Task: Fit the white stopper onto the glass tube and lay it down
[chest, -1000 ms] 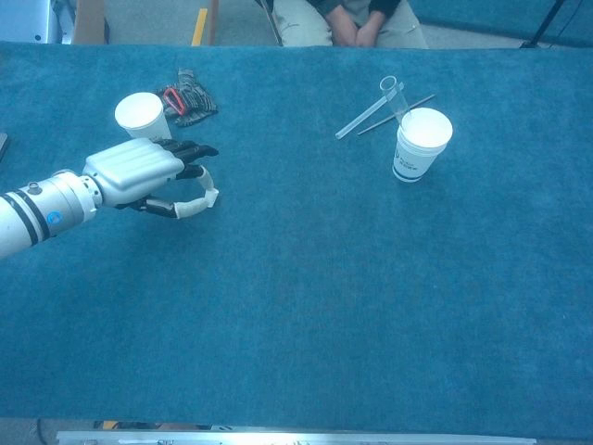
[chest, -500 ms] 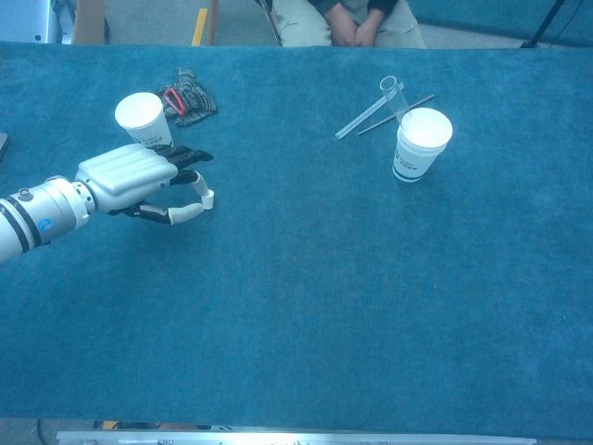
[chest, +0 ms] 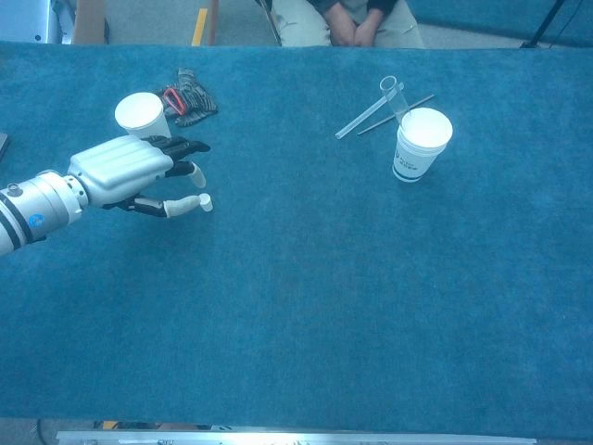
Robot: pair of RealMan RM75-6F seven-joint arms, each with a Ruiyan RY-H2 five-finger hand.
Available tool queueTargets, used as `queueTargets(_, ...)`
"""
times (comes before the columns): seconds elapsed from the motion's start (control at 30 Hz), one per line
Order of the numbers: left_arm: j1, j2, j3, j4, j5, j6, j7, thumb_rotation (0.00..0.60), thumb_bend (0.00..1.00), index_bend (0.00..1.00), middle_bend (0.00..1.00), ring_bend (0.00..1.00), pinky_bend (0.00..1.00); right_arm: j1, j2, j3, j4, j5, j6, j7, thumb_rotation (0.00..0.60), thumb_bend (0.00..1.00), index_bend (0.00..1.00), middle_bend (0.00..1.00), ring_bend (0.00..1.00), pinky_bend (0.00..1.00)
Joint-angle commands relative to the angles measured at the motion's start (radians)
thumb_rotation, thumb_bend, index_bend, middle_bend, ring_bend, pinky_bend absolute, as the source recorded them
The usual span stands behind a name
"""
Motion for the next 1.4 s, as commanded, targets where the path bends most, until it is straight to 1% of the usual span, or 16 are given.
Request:
queueTargets(0.03, 0.008, 0.01, -0.002, -0.008, 0.002, 0.016, -0.005, 0.0, 0.29, 0.26, 0.0, 0.0, 0.0, 0.001, 0.0, 0.0, -0.001, -0.001, 0.001, -0.001, 0.6, 0.32, 0.23, 0.13, 0.04, 0.18)
queueTargets(0.13, 0.02, 0.028, -0.006, -0.019, 0.005, 0.041, -0.017, 0.0, 0.29, 0.25, 0.0, 0.0, 0.0, 0.001, 0.001, 0.0, -0.002, -0.001, 0.0, -0.003, 0.6, 0.32, 0.23, 0.13, 0.04, 0.18)
queueTargets(0.2, 0.035, 0.044, -0.01, -0.029, 0.006, 0.067, -0.028, 0.007, 0.29, 0.23, 0.0, 0.0, 0.0, 0.001, 0.0, 0.0, -0.001, 0.0, 0.0, -0.001, 0.6, 0.32, 0.23, 0.13, 0.04, 0.18)
queueTargets(0.33, 0.069, 0.085, -0.02, -0.053, 0.003, 0.127, -0.05, 0.077, 0.29, 0.14, 0.0, 0.0, 0.0, 0.001, 0.0, 0.001, 0.004, 0.006, -0.002, 0.002, 0.6, 0.32, 0.23, 0.13, 0.04, 0.18)
queueTargets(0.37, 0.077, 0.095, -0.022, -0.059, 0.001, 0.14, -0.056, 0.103, 0.29, 0.13, 0.0, 0.0, 0.0, 0.002, -0.002, 0.002, 0.006, 0.009, -0.003, 0.005, 0.6, 0.32, 0.23, 0.13, 0.04, 0.18)
queueTargets(0.4, 0.088, 0.108, -0.025, -0.066, 0.001, 0.159, -0.063, 0.142, 0.29, 0.12, 0.0, 0.0, 0.0, 0.002, -0.003, 0.003, 0.009, 0.012, -0.005, 0.006, 0.6, 0.32, 0.23, 0.13, 0.04, 0.18)
queueTargets(0.43, 0.097, 0.117, -0.026, -0.072, 0.001, 0.174, -0.068, 0.194, 0.29, 0.12, 0.0, 0.0, 0.0, 0.003, -0.004, 0.003, 0.012, 0.014, -0.007, 0.007, 0.6, 0.32, 0.23, 0.13, 0.04, 0.18)
queueTargets(0.47, 0.107, 0.126, -0.028, -0.077, 0.002, 0.189, -0.076, 0.231, 0.29, 0.11, 0.0, 0.0, 0.0, 0.004, -0.005, 0.003, 0.014, 0.015, -0.009, 0.01, 0.6, 0.32, 0.23, 0.13, 0.04, 0.18)
queueTargets(0.53, 0.127, 0.147, -0.027, -0.094, 0.0, 0.21, -0.106, 0.281, 0.29, 0.12, 0.0, 0.0, 0.0, 0.007, -0.009, 0.003, 0.02, 0.02, -0.018, 0.013, 0.6, 0.32, 0.23, 0.13, 0.04, 0.18)
queueTargets(0.6, 0.144, 0.161, -0.029, -0.105, -0.001, 0.228, -0.135, 0.352, 0.29, 0.12, 0.0, 0.0, 0.0, 0.01, -0.013, 0.004, 0.027, 0.022, -0.024, 0.016, 0.6, 0.32, 0.23, 0.13, 0.04, 0.18)
queueTargets(0.63, 0.149, 0.163, -0.028, -0.104, 0.001, 0.232, -0.144, 0.422, 0.29, 0.14, 0.0, 0.0, 0.0, 0.012, -0.015, 0.004, 0.03, 0.023, -0.026, 0.015, 0.6, 0.32, 0.23, 0.13, 0.04, 0.18)
queueTargets(0.67, 0.153, 0.165, -0.026, -0.103, 0.004, 0.23, -0.152, 0.47, 0.29, 0.15, 0.0, 0.0, 0.0, 0.014, -0.018, 0.005, 0.032, 0.024, -0.029, 0.017, 0.6, 0.32, 0.23, 0.13, 0.04, 0.18)
queueTargets(0.83, 0.14, 0.149, -0.019, -0.1, 0.016, 0.185, -0.172, 0.565, 0.29, 0.25, 0.0, 0.0, 0.0, 0.023, -0.027, 0.005, 0.037, 0.022, -0.041, 0.012, 0.6, 0.32, 0.23, 0.13, 0.04, 0.18)
queueTargets(0.93, 0.118, 0.121, -0.017, -0.089, 0.025, 0.144, -0.156, 0.599, 0.29, 0.3, 0.0, 0.0, 0.0, 0.025, -0.031, 0.005, 0.038, 0.022, -0.044, 0.011, 0.6, 0.32, 0.23, 0.13, 0.04, 0.18)
queueTargets(1.13, 0.072, 0.053, -0.028, -0.067, 0.02, 0.072, -0.105, 0.6, 0.29, 0.33, 0.0, 0.0, 0.0, 0.02, -0.029, 0.004, 0.037, 0.02, -0.037, 0.013, 0.6, 0.32, 0.23, 0.13, 0.04, 0.18)
queueTargets(1.4, 0.022, -0.013, -0.055, -0.033, -0.036, 0.001, -0.047, 0.6, 0.29, 0.34, 0.0, 0.0, 0.0, 0.011, -0.02, 0.0, 0.041, 0.013, -0.032, 0.033, 0.6, 0.32, 0.23, 0.13, 0.04, 0.18)
